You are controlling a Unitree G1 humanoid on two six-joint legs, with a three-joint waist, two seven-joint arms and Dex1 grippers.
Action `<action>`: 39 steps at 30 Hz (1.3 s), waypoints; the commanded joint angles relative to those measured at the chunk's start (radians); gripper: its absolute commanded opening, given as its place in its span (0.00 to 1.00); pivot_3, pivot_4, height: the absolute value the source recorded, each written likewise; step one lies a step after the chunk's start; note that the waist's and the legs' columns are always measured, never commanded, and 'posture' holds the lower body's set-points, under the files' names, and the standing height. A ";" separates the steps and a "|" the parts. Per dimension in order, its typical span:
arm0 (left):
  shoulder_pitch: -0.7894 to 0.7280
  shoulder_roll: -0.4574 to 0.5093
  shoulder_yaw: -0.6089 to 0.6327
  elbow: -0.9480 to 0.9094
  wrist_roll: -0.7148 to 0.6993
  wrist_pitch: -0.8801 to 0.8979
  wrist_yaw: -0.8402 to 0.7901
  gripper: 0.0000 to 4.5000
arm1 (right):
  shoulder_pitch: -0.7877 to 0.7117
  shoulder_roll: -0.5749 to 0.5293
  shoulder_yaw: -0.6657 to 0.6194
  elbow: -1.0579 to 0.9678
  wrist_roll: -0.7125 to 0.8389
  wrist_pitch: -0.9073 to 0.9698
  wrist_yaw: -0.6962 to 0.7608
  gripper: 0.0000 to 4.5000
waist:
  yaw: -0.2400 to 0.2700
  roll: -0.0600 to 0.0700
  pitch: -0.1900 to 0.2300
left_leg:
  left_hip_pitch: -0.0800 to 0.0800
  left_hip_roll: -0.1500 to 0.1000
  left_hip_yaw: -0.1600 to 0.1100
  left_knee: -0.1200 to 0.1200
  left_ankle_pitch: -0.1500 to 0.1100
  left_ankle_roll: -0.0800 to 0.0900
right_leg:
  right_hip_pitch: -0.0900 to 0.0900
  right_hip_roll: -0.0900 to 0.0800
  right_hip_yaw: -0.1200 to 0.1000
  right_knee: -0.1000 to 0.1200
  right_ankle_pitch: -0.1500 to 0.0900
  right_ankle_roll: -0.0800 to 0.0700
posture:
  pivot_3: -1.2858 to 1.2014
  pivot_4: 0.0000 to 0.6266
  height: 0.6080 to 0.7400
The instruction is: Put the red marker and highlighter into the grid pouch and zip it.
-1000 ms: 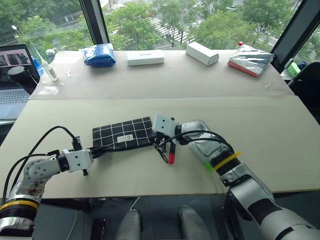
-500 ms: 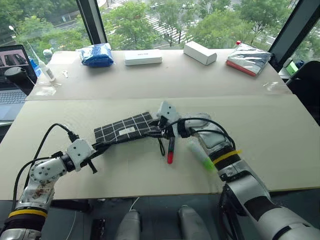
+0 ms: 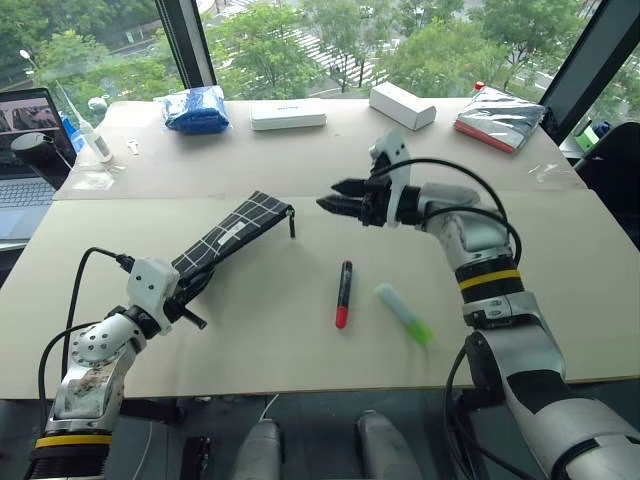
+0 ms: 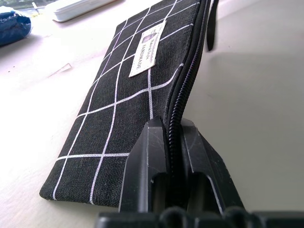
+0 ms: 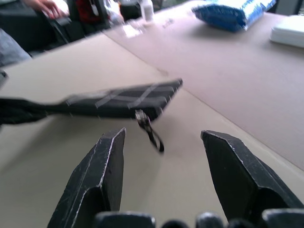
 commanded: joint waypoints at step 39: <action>0.008 -0.094 -0.023 -0.160 0.045 0.139 0.075 0.00 | -0.210 0.210 -0.005 0.499 -0.135 -0.347 -0.170 0.02 | -0.001 0.000 0.000 | -0.002 0.000 0.000 0.000 0.001 -0.001 | -0.002 0.000 0.000 0.000 0.000 -0.001 | 0.52 0.24 1.00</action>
